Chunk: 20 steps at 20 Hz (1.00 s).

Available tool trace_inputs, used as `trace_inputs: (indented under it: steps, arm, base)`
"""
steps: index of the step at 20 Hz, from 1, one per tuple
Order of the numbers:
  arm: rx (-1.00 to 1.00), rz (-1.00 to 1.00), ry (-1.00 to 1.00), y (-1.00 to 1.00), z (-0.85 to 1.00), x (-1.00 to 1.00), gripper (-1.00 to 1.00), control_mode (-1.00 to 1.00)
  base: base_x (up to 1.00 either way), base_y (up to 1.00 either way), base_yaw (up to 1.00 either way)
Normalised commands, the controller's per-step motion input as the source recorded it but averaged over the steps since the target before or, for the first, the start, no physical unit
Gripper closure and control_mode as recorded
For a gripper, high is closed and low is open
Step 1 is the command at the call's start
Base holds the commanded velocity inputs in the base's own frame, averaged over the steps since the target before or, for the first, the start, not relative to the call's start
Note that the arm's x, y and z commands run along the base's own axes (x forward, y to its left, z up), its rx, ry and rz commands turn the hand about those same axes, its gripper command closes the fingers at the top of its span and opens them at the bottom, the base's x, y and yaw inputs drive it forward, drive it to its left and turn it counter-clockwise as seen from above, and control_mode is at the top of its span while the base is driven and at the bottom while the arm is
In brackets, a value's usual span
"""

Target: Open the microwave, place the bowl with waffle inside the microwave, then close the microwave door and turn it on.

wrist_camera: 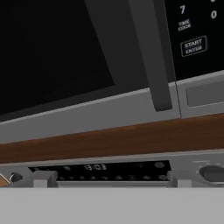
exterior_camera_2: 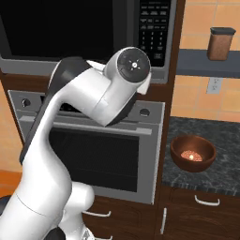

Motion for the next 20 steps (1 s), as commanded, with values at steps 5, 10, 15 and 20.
trace_inputs:
  steps: [5, 10, 15, 20]
  arm:
    - [0.01, -0.02, -0.01, 0.00, 0.09, 0.30, -1.00, -1.00]
    - [0.02, -0.10, -0.14, -0.02, 0.08, 0.59, -1.00, -1.00]
    - [0.00, -0.12, -0.21, -0.01, 0.04, 0.49, -1.00, -1.00]
    - [0.10, -0.04, -0.07, -0.19, 0.00, 0.32, -1.00, -1.00]
  base:
    - [0.00, 0.00, 0.00]
    - [0.00, 0.00, 0.00]
    - [0.00, 0.00, 0.00]
    - [0.00, 0.00, 0.00]
